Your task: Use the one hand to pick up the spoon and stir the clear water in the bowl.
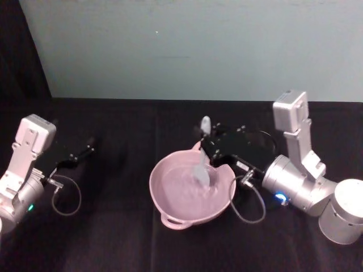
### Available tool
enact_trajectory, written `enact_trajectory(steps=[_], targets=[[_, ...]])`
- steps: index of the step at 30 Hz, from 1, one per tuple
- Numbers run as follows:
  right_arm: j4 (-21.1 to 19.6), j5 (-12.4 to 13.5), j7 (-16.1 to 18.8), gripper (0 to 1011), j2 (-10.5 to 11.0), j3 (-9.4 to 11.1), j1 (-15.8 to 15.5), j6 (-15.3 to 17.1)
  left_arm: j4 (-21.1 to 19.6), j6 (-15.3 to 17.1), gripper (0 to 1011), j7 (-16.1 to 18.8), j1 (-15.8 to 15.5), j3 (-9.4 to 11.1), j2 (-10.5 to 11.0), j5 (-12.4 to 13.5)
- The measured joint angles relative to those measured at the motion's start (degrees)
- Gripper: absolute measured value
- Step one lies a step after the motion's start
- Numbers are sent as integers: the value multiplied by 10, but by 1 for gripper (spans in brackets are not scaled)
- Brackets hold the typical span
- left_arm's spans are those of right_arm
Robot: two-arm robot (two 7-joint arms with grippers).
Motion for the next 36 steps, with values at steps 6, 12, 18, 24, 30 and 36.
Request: enact_trajectory(steps=[6,12,18,24,30,36], targets=[[-17,-6,17,116,0,-18,-1,7,0,0,1005,0,0,0,0,0],[-14,1,30,116,-13,-31,5,9,0,0,1005,0,0,0,0,0],[10,13,36,116,-30,-39,20,9,0,0,1005,0,0,0,0,0],[54,32,37,116,-52,-39,43,5,0,0,1005,0,0,0,0,0],[83,37,26,116,-59,-28,55,-1,0,0,1005,0,0,0,0,0],[87,39,11,116,-49,-10,53,-4,0,0,1005,0,0,0,0,0]])
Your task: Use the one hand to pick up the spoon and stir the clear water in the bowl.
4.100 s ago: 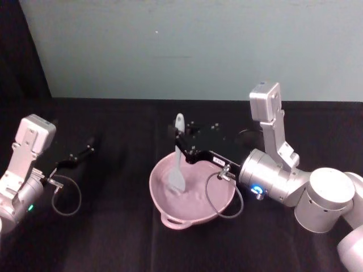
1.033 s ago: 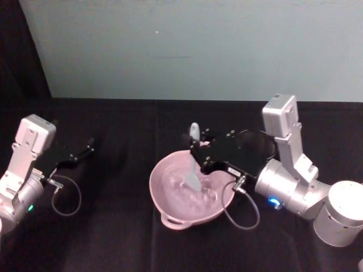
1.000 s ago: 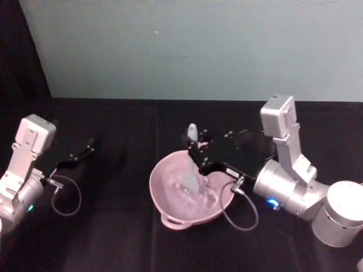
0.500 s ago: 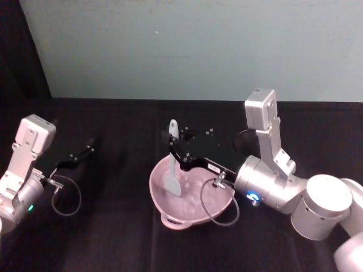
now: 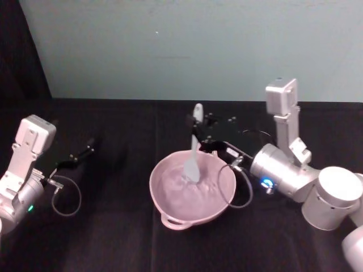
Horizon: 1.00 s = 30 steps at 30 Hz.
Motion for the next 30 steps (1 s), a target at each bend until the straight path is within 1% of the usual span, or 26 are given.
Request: enact_trajectory(steps=[4,7,13,16,19,22,30], targets=[[-7,0,-7,116,12,15,-6,-2,0,0,1005,0,0,0,0,0],[-12,0,-10,116,17,21,-11,-2,0,0,1005,0,0,0,0,0],[-24,0,-8,116,25,25,-20,1,0,0,1005,0,0,0,0,0],[-34,2,0,116,27,20,-24,5,0,0,1005,0,0,0,0,0],[-45,2,8,116,27,11,-28,10,0,0,1005,0,0,0,0,0],[-55,9,21,116,26,-1,-30,16,0,0,1005,0,0,0,0,0],[-66,27,30,116,22,-11,-30,22,0,0,1005,0,0,0,0,0]])
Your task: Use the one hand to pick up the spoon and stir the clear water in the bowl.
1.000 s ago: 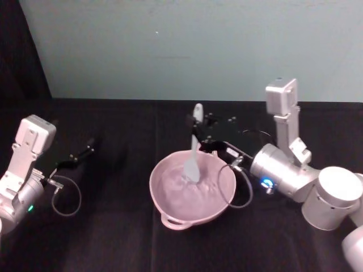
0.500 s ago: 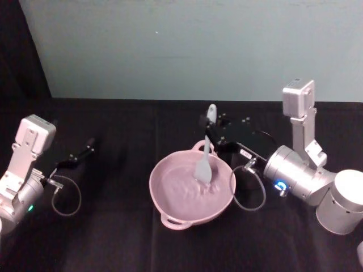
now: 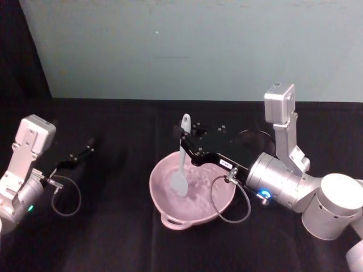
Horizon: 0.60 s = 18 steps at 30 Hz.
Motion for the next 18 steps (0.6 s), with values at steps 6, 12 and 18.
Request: enact_trajectory(steps=[6,12,18], targets=[[-14,12,-2,116,5,2,0,4,0,0,1005,0,0,0,0,0],[-51,30,-14,116,28,22,2,26,0,0,1005,0,0,0,0,0],[-94,47,-27,116,61,45,9,56,0,0,1005,0,0,0,0,0]])
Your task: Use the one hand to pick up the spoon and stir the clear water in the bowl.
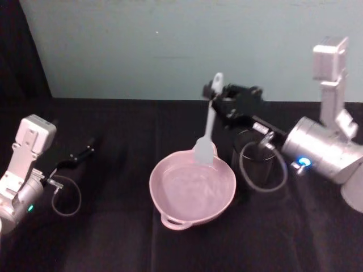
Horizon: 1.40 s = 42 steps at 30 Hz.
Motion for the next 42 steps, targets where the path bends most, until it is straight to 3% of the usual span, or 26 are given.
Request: enact_trajectory(steps=[9,17,28,42], targets=[[-19,27,-17,116,42,40,6,14,0,0,1005,0,0,0,0,0],[-13,46,-28,116,61,63,5,17,0,0,1005,0,0,0,0,0],[35,61,-32,116,62,66,6,14,0,0,1005,0,0,0,0,0],[119,88,-9,116,37,52,9,1,0,0,1005,0,0,0,0,0]])
